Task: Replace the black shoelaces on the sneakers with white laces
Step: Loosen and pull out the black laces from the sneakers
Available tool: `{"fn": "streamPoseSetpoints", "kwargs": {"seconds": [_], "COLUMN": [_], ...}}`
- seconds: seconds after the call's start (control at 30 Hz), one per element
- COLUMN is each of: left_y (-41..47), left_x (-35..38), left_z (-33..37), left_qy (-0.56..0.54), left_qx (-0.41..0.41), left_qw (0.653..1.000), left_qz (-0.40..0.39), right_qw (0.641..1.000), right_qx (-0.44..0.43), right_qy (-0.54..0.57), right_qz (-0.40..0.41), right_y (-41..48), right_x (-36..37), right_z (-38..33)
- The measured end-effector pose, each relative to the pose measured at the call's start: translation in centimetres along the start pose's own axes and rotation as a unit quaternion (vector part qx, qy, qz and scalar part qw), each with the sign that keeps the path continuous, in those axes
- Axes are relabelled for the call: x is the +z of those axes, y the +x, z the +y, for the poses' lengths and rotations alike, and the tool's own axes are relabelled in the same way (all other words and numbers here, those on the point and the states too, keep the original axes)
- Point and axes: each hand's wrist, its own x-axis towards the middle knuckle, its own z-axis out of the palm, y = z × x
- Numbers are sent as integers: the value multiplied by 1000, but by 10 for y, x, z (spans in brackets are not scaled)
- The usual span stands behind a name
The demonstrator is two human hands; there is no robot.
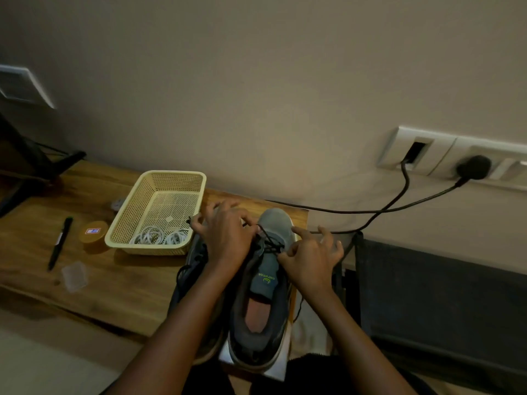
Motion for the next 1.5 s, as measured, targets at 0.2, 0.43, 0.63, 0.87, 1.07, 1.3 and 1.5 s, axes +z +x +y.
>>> {"fn": "streamPoseSetpoints", "kwargs": {"seconds": [0.2,0.43,0.63,0.87,1.07,1.3,1.5], "left_y": [-1,-18,-18,1,-8,-17,-10], "left_x": [-6,9,13,-3,4,13,10], "left_z": [3,9,11,-4,2,8,3], "left_qy": [14,142,133,20,57,148,140], "left_qx": [95,170,148,37,163,176,91], "left_qw": [986,963,973,999,967,962,984], "left_qz": [-134,-153,-116,-10,-188,-144,-69], "right_qw": [1000,1000,999,999,998,999,999], "right_qx": [-20,-18,-19,-16,-14,-22,-16], "right_qy": [-11,10,9,33,41,34,21], "right_qz": [5,13,29,34,35,33,42], "right_y": [0,1,1,1,0,0,2], "right_x": [2,0,2,2,1,1,4], "right_z": [-3,-3,0,-1,-2,-1,1]}}
